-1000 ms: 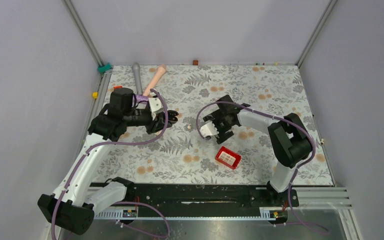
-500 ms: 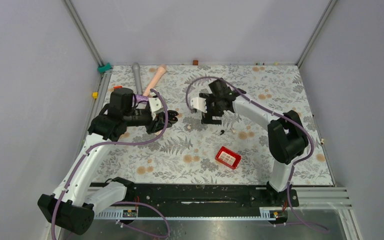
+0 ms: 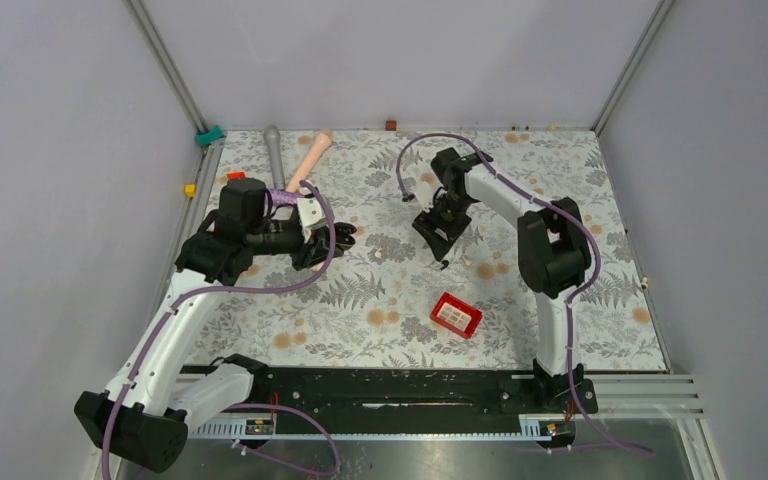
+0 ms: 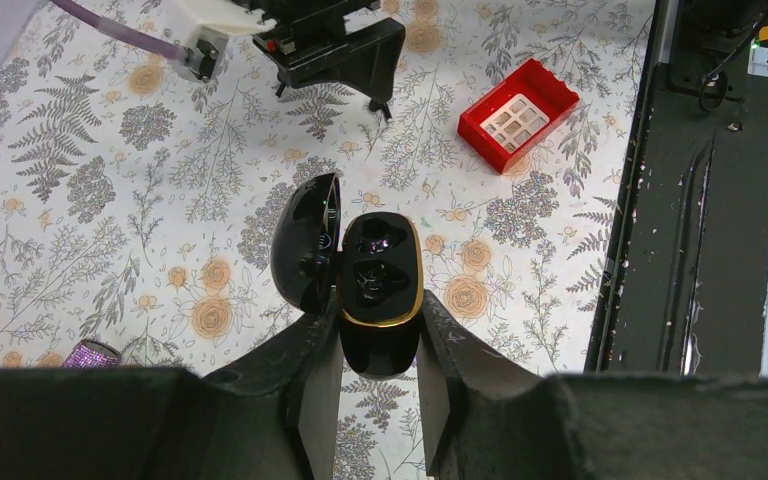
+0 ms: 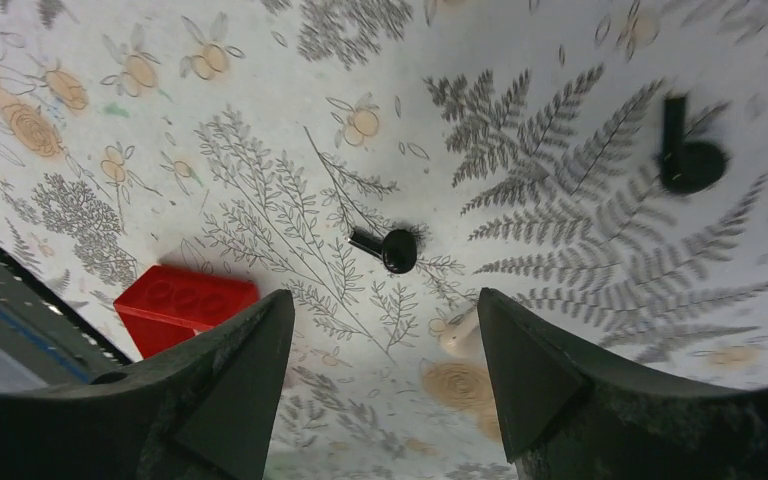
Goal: Insert the wireless bluetooth earbuds into the charging case
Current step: Move the earbud to the center of the board, then pick up the earbud from the center of the board.
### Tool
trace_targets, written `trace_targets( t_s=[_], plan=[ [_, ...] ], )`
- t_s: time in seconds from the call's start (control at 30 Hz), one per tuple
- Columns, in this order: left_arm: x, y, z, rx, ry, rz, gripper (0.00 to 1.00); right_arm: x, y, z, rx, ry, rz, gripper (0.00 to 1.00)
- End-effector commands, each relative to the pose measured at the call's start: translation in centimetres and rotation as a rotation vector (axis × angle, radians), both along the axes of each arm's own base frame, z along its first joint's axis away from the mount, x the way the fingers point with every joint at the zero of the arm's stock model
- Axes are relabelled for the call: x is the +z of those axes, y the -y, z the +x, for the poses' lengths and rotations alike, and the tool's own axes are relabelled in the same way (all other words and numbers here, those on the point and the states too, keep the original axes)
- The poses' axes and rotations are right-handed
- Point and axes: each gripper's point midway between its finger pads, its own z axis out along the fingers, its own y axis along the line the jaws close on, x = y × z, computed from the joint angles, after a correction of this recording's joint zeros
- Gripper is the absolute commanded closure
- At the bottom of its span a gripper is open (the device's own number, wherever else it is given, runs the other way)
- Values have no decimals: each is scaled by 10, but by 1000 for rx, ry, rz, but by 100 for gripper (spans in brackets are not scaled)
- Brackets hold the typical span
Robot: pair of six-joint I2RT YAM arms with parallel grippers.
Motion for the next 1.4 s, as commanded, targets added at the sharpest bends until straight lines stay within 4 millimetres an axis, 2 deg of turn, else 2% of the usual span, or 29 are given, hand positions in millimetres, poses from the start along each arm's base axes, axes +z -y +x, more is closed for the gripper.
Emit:
trace_targets(
  t_s=[0.0, 0.3, 0.77, 1.17, 1.37],
  plan=[
    [13, 2, 3, -15, 67, -21, 100, -3, 4, -23, -215, -204, -29, 25],
    [8, 2, 4, -11, 58, -13, 100, -21, -4, -16, -323, -258, -53, 33],
    [8, 2, 4, -13, 57, -13, 100, -42, -1, -9, -414, -259, -109, 43],
    [6, 2, 4, -15, 58, -10, 100, -50, 10, -12, -445, -270, -150, 51],
    [6, 2, 4, -16, 58, -11, 100, -51, 12, -14, -460, -284, -147, 60]
  ],
)
